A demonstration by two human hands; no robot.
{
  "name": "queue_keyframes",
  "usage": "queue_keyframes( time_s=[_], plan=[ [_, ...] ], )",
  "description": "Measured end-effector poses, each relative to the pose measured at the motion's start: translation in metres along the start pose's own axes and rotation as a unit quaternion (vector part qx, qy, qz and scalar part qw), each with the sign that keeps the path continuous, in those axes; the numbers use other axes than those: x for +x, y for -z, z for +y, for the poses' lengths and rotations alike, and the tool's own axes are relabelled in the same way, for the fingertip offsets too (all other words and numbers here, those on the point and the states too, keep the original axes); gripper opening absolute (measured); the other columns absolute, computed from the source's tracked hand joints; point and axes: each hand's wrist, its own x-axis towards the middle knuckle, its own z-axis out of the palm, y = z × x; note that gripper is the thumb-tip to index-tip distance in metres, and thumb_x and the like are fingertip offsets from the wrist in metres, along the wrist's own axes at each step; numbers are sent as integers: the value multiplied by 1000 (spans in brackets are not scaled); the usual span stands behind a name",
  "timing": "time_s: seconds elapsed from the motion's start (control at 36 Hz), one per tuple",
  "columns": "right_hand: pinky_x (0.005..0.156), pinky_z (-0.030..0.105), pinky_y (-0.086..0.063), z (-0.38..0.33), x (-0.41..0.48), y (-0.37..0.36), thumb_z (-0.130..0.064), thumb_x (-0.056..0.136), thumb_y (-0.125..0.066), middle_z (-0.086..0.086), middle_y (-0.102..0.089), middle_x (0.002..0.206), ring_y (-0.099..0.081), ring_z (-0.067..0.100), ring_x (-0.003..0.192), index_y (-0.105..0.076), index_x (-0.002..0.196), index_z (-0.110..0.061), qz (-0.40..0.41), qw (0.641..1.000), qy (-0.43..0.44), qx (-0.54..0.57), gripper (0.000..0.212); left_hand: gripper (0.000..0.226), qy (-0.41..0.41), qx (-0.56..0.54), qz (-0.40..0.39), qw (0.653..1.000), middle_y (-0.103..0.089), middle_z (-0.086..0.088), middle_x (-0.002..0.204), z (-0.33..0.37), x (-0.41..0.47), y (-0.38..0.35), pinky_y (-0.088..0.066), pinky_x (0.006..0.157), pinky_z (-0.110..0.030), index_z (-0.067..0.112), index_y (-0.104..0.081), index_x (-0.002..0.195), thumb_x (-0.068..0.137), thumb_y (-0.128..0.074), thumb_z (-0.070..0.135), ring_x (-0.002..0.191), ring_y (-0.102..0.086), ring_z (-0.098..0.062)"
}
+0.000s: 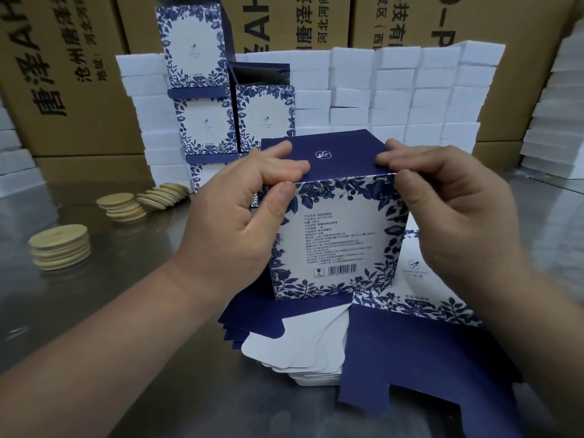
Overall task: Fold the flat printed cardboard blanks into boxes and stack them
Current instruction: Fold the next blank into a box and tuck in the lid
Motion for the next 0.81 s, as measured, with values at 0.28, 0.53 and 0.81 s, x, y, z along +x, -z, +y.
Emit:
queue_keyframes(
  time_s=[0.28, 0.53, 0.81],
  plan=[
    [99, 37, -47, 19, -10, 1, -35, 96, -47, -13, -59, 127, -57, 6, 115, -51, 134, -32, 61, 941, -301, 140, 38, 13, -37, -5, 27, 999, -41, 6, 131, -1, -12, 7, -36, 106, -27, 30, -55, 99, 93, -47, 22, 127, -45, -12],
    [86, 19, -47, 14, -12, -4, -9, 95, -49, -11, -70, 107, -64, 2, 102, -61, 119, -19, 47, 945, -300, 121, 28, 44, 67, 54, 77, 993, -28, 30, 131, -15, -17, 2, -42, 100, -22, 46, -39, 124, 89, -56, 24, 125, -43, -2],
    [91, 34, -48, 7, -18, 0, -37, 64, -68, 4, -67, 109, -63, 13, 104, -67, 83, -22, 13, 967, -248, 51, 24, 45, 329, -134, 77, 932, -72, 15, 81, -24, -15, -4, -50, 68, -19, 36, -73, 76, 100, -37, 20, 77, -66, 0]
  ],
)
